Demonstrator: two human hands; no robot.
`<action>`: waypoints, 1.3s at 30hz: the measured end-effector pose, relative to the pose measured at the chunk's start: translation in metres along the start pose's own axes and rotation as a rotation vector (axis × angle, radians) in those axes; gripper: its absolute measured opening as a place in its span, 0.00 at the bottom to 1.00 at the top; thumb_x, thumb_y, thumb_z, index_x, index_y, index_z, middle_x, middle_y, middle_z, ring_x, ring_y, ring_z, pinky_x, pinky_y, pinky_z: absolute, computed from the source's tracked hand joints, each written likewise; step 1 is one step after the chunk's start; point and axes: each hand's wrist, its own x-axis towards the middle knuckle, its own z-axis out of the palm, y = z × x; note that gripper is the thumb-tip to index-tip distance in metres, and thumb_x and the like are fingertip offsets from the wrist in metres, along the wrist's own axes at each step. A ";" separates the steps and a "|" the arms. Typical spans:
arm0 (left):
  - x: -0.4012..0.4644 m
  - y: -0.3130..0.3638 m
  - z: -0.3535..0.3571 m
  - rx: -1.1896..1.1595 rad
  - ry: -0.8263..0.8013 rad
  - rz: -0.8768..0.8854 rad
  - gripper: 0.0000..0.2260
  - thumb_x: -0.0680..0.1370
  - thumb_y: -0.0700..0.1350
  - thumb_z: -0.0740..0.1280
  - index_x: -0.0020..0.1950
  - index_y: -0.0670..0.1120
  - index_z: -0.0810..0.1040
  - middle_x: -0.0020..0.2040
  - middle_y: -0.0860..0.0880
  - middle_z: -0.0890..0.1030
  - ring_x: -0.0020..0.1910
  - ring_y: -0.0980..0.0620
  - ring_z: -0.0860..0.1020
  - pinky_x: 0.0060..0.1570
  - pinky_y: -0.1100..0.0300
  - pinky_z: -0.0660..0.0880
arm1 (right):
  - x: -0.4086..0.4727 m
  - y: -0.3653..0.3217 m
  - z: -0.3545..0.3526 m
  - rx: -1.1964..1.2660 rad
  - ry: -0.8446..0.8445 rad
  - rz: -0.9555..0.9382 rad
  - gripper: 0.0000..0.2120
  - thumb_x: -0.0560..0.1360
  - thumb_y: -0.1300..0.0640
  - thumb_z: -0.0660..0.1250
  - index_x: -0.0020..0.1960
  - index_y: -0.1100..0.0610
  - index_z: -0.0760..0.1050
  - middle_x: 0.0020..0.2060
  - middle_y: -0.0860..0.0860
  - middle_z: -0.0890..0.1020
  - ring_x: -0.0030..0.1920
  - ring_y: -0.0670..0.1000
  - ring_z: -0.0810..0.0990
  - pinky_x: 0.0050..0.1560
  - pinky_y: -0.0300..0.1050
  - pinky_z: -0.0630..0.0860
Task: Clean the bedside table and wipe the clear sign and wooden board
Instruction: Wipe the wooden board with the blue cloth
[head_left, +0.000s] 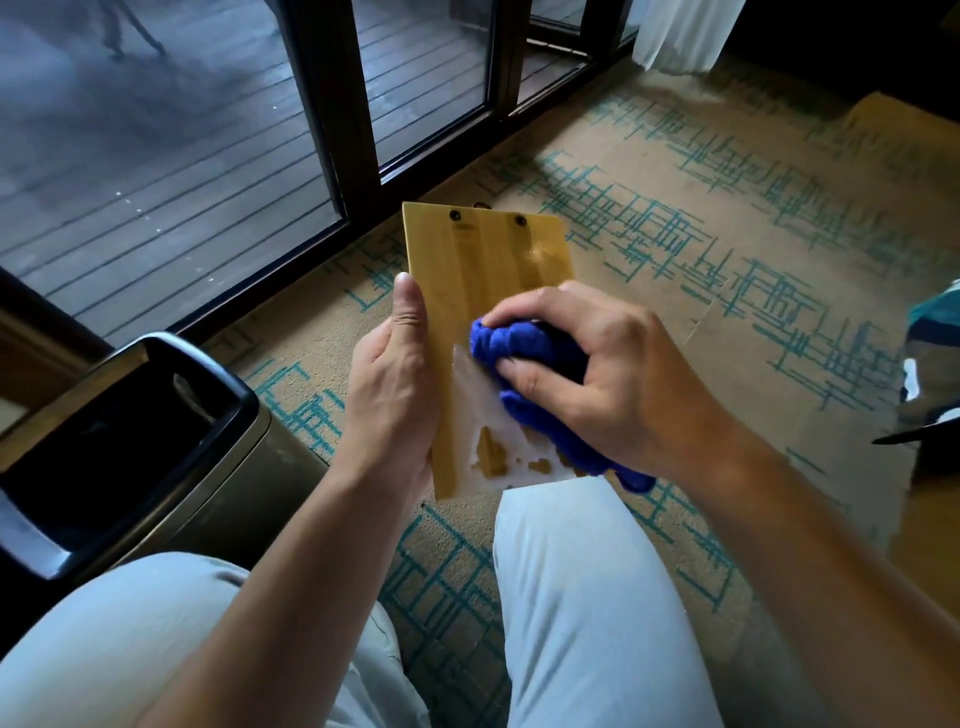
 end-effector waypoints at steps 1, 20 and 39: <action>0.000 0.001 0.000 0.001 0.005 -0.001 0.22 0.86 0.53 0.55 0.36 0.45 0.75 0.22 0.55 0.76 0.20 0.60 0.73 0.23 0.69 0.70 | -0.004 0.001 -0.003 0.011 -0.001 0.009 0.12 0.75 0.51 0.72 0.58 0.46 0.81 0.48 0.45 0.82 0.49 0.45 0.81 0.53 0.44 0.77; 0.015 -0.015 -0.008 0.058 -0.014 -0.021 0.20 0.84 0.54 0.61 0.38 0.44 0.79 0.32 0.49 0.81 0.30 0.53 0.78 0.35 0.60 0.77 | -0.003 -0.010 0.000 -0.090 0.016 0.028 0.17 0.74 0.46 0.68 0.62 0.42 0.79 0.48 0.46 0.78 0.46 0.50 0.80 0.48 0.51 0.78; 0.012 -0.022 -0.003 -0.370 -0.481 -0.564 0.35 0.78 0.72 0.54 0.64 0.45 0.81 0.56 0.41 0.84 0.52 0.42 0.83 0.57 0.48 0.78 | -0.005 -0.015 -0.014 -0.011 0.016 0.083 0.11 0.70 0.50 0.74 0.52 0.45 0.80 0.40 0.43 0.82 0.42 0.44 0.80 0.46 0.36 0.75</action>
